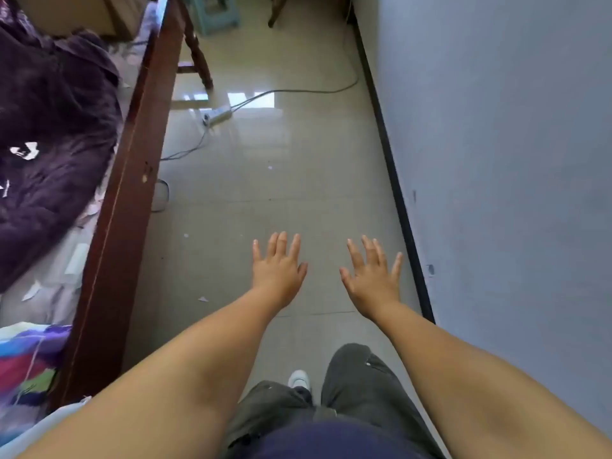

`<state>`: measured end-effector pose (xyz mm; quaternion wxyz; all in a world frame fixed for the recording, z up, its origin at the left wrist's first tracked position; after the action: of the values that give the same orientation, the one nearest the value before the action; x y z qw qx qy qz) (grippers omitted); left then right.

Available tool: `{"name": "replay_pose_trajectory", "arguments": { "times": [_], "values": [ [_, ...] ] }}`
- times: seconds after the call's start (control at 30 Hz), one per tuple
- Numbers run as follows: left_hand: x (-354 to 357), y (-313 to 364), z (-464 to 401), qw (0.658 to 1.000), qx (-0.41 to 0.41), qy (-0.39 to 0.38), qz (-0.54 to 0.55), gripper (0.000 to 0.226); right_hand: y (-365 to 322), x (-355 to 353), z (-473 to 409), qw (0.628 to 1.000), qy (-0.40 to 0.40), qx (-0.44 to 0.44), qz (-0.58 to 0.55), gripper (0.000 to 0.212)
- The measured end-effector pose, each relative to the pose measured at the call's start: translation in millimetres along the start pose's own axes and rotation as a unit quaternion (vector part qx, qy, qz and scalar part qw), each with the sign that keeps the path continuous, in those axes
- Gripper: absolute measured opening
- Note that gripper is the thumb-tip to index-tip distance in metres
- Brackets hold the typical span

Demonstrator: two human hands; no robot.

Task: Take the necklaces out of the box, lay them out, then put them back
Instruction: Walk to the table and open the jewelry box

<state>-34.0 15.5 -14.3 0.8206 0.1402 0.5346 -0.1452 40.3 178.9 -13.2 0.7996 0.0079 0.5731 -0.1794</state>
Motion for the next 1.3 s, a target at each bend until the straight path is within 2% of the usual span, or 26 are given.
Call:
{"name": "replay_pose_trajectory", "arguments": {
  "times": [0.1, 0.27, 0.43, 0.6, 0.77, 0.9, 1.13, 1.3],
  "values": [
    [-8, 3, -30, 1.000, -0.022, -0.004, 0.016, 0.059, 16, -6, -25, 1.000, -0.007, 0.018, 0.009, 0.059],
    [-33, 24, -111, 1.000, 0.011, -0.005, 0.005, 0.059, 44, -28, -98, 1.000, -0.018, 0.020, 0.005, 0.059],
    [-72, 52, -208, 1.000, -0.007, -0.004, 0.023, 0.059, 77, -84, -201, 0.999, -0.017, -0.025, 0.037, 0.058],
    [-119, 63, -298, 0.998, -0.040, 0.009, 0.042, 0.058, 95, -142, -305, 0.998, -0.022, -0.030, 0.055, 0.057],
    [-160, 41, -392, 0.994, -0.079, 0.015, 0.070, 0.057, 79, -158, -396, 0.996, -0.047, -0.059, 0.057, 0.057],
    [-194, 10, -481, 0.993, -0.088, 0.019, 0.075, 0.058, 62, -186, -501, 0.994, -0.045, -0.073, 0.065, 0.056],
    [-289, -65, -634, 0.994, -0.080, 0.008, 0.073, 0.058, 30, -268, -665, 0.999, -0.018, -0.003, 0.032, 0.055],
    [-336, -80, -738, 0.994, -0.073, 0.008, 0.086, 0.058, 15, -302, -760, 0.999, -0.033, 0.015, 0.013, 0.055]
  ]
}}
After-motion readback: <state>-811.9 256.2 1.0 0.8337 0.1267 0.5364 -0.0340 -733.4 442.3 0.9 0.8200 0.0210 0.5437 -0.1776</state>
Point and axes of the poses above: each hand's wrist, its own z-axis away from the middle knuckle, its own x-axis out of the palm, y = z × x, the point moved 4 cm from there along -z, towards the middle knuckle, and after that the axes turned 2 degrees about -y, right-handed, at the moved point
